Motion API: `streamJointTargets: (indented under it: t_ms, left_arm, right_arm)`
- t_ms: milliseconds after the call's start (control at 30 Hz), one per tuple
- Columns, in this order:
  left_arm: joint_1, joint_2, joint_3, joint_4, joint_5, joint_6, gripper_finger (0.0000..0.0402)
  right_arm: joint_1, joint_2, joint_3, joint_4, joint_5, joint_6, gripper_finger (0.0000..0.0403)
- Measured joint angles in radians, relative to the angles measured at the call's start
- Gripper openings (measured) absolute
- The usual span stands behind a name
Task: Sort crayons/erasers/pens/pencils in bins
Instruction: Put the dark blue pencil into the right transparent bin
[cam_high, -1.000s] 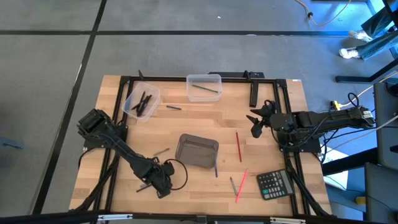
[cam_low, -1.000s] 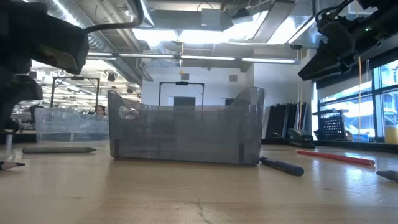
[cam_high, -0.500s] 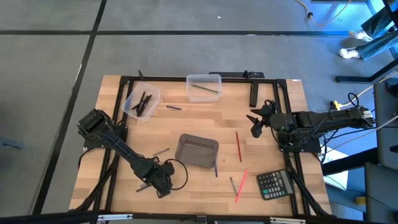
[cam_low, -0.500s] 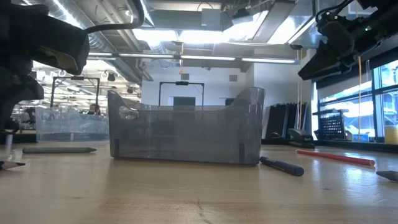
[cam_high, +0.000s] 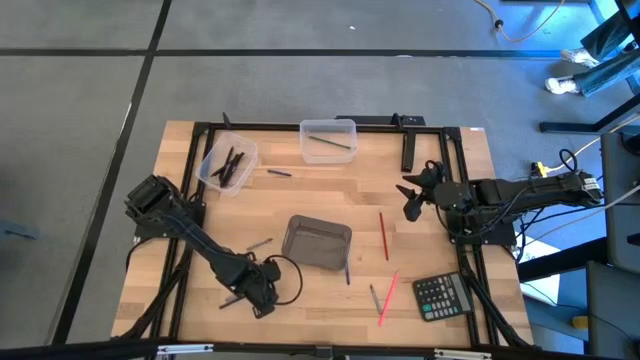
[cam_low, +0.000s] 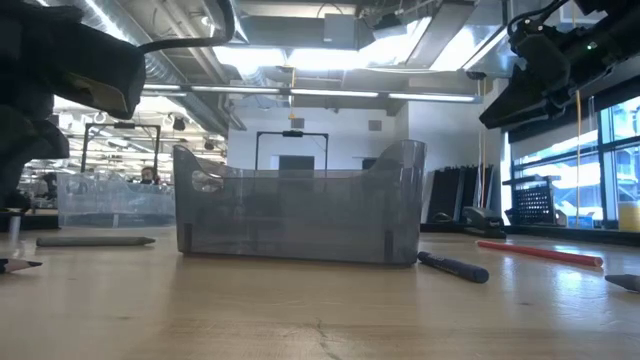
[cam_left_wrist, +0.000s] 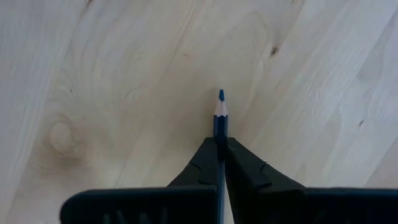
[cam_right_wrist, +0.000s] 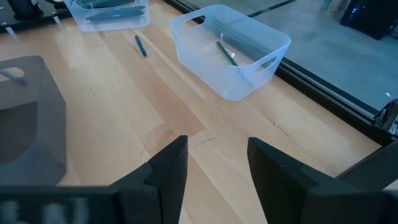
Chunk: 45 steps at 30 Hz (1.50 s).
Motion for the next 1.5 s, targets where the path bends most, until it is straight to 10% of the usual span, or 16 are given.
streamJointTargets:
  t_ms: [400,833,1233,1500]
  left_arm:
    - [0.057,0.004,0.291,-0.391,0.017,0.122,0.0005]
    - [0.21,0.0,0.575,-0.59,-0.372,0.613,0.0003]
    - [0.631,0.0,0.616,-0.105,-0.469,1.295,0.0001]
    - [0.886,0.006,0.617,0.288,-0.232,1.511,0.0001]
  right_arm:
    - [0.0,0.0,0.0,0.0,-0.003,0.001,0.0171]
    - [0.0,0.0,0.0,0.007,-0.003,-0.001,0.0171]
    - [0.0,0.0,0.0,0.0,0.002,-0.008,0.0171]
    - [0.0,0.0,0.0,-0.01,0.006,-0.032,0.0171]
